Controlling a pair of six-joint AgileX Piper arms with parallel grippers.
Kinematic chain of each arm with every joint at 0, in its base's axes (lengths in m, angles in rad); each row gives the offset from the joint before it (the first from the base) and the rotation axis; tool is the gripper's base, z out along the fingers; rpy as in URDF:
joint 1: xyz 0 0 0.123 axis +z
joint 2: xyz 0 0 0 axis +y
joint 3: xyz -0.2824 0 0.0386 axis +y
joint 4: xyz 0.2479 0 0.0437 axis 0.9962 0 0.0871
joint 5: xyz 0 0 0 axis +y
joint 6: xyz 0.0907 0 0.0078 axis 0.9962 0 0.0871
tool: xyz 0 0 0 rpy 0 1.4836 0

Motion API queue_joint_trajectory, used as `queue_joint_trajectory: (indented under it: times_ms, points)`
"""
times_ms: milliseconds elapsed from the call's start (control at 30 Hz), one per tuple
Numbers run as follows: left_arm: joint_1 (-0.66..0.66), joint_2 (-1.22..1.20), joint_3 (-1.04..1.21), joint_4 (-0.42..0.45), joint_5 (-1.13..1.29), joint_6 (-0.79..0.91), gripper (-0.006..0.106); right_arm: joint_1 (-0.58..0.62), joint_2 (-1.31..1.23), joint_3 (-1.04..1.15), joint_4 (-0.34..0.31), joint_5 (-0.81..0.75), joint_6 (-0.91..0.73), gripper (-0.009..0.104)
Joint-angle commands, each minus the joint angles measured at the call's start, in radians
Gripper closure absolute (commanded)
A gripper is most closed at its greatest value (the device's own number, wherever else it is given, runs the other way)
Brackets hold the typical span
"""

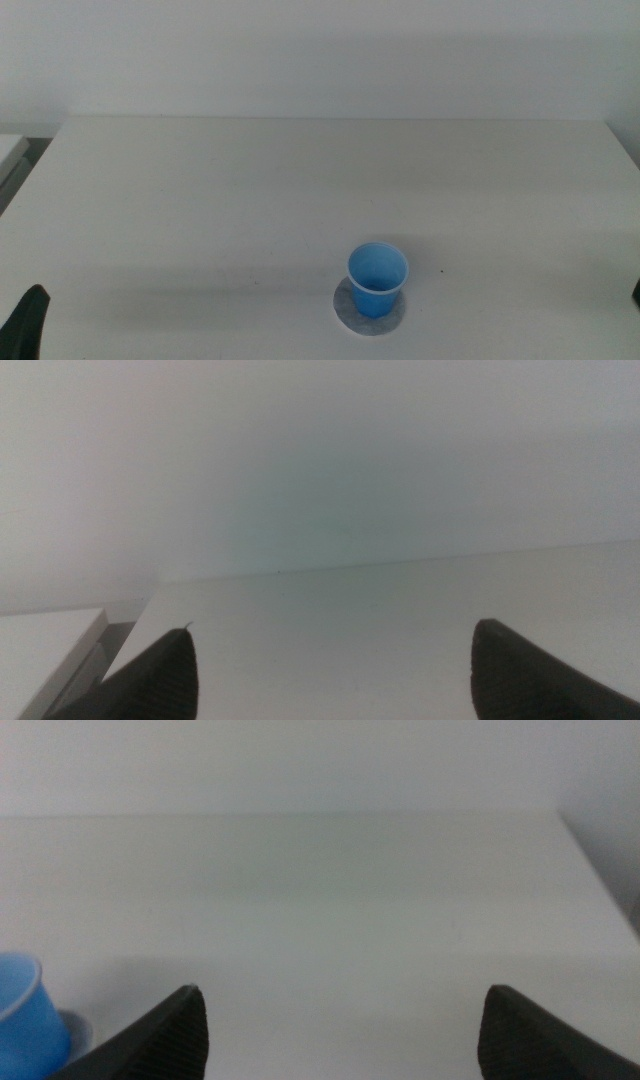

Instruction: Place an empty cup on a cup mat.

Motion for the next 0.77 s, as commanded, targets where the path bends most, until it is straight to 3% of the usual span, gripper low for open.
queue_joint_trajectory:
  times_ms: [0,300,733]
  points:
    - [-0.001,-0.004,0.0,0.0,-0.005,-0.003,0.007,-0.009,-0.052,0.064,0.031,-0.032,-0.002,0.002]
    - [-0.001,-0.004,0.0,0.0,-0.005,-0.003,0.007,-0.009,-0.35,0.181,-0.012,-0.029,0.022,0.002]
    - [-0.001,-0.004,0.0,0.0,-0.005,-0.003,0.007,-0.009,-0.35,0.181,-0.023,-0.009,0.026,0.002]
